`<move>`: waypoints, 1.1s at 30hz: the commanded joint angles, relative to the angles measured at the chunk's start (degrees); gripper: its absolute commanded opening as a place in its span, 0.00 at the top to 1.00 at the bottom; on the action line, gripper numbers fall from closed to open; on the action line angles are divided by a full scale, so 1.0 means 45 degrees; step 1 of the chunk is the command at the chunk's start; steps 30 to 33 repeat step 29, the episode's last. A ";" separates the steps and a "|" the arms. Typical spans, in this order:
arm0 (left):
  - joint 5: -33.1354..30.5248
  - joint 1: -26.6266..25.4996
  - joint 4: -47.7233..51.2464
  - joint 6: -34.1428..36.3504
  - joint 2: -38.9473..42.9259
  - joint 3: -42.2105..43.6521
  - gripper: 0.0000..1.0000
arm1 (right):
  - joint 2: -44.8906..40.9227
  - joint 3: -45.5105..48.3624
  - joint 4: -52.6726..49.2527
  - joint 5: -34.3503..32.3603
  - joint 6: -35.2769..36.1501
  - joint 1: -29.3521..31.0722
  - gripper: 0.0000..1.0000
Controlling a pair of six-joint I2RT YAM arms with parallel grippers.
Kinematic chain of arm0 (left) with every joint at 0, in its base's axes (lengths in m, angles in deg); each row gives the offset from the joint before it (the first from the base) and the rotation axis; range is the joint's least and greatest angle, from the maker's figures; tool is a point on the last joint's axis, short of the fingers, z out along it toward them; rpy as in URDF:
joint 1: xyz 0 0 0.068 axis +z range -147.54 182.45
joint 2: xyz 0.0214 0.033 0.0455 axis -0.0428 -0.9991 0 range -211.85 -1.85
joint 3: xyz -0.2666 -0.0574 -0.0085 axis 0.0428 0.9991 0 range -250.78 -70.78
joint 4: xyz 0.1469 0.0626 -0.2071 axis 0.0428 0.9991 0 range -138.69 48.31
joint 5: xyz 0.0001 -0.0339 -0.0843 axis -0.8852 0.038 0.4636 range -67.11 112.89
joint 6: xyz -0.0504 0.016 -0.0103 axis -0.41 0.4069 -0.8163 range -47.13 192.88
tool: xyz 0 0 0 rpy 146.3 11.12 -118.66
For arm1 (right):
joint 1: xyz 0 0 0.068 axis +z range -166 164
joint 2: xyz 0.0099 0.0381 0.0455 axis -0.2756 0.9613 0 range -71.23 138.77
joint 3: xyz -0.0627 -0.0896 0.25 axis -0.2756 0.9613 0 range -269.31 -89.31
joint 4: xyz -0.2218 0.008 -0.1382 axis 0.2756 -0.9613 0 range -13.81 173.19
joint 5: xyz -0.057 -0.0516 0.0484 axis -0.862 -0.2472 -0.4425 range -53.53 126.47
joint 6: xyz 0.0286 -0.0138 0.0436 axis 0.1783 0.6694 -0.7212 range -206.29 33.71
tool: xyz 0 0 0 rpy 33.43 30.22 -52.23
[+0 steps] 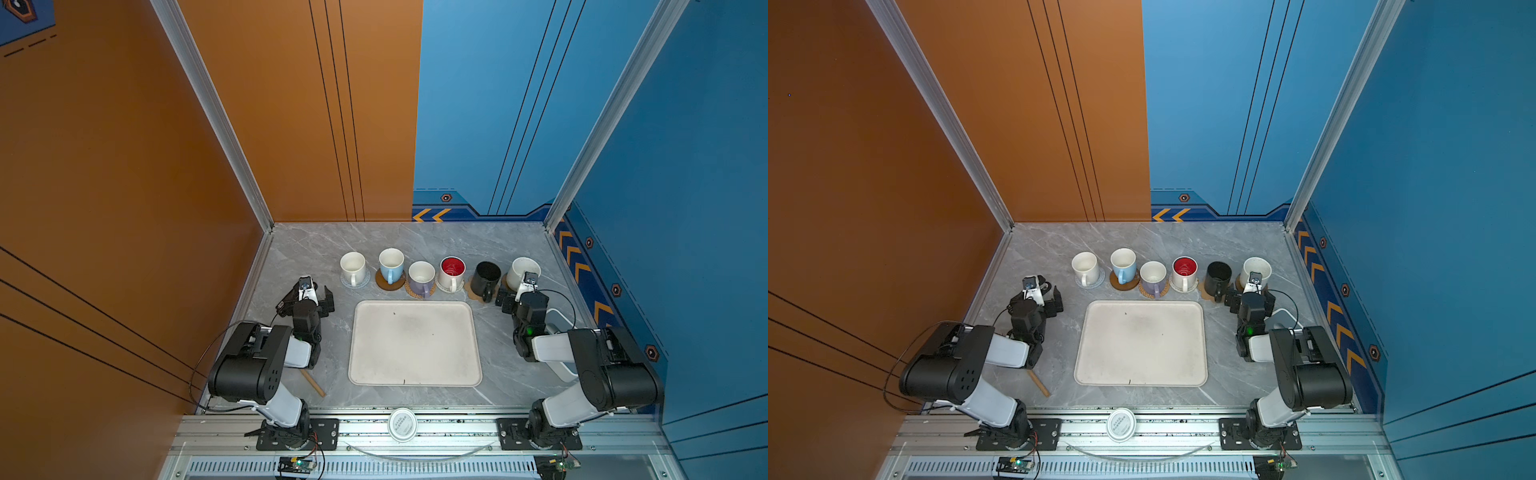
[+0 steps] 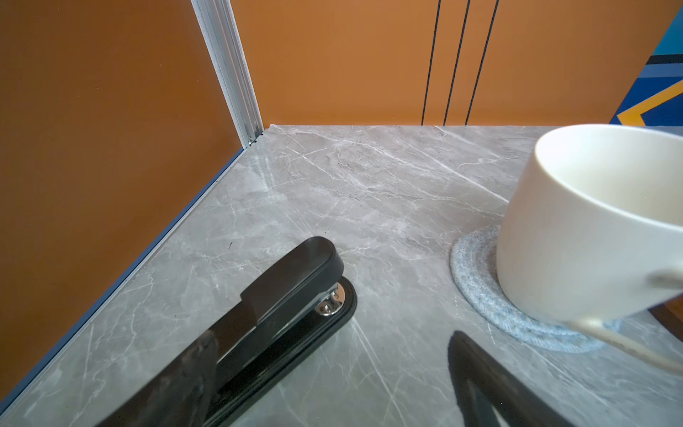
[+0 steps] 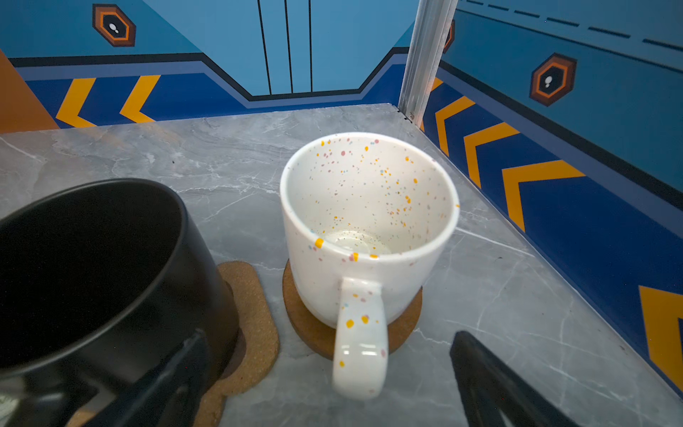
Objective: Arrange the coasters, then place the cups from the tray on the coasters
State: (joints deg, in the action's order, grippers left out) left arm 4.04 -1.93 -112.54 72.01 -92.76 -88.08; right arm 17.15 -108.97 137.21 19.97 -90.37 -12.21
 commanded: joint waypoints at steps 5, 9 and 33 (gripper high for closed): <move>-0.0146 0.0173 0.1631 -0.0044 0.0234 -0.0642 0.02 | 0.0048 -0.0142 0.0047 -0.0066 -0.0055 -0.0042 0.00; -0.0146 0.0185 0.1631 -0.0058 0.0254 -0.0632 0.02 | 0.0048 -0.0142 0.0046 -0.0055 -0.0059 -0.0042 0.00; -0.0216 0.0132 0.1631 0.0003 0.0241 -0.0658 0.02 | 0.0028 -0.0123 0.0044 0.0424 -0.0199 -0.0258 0.00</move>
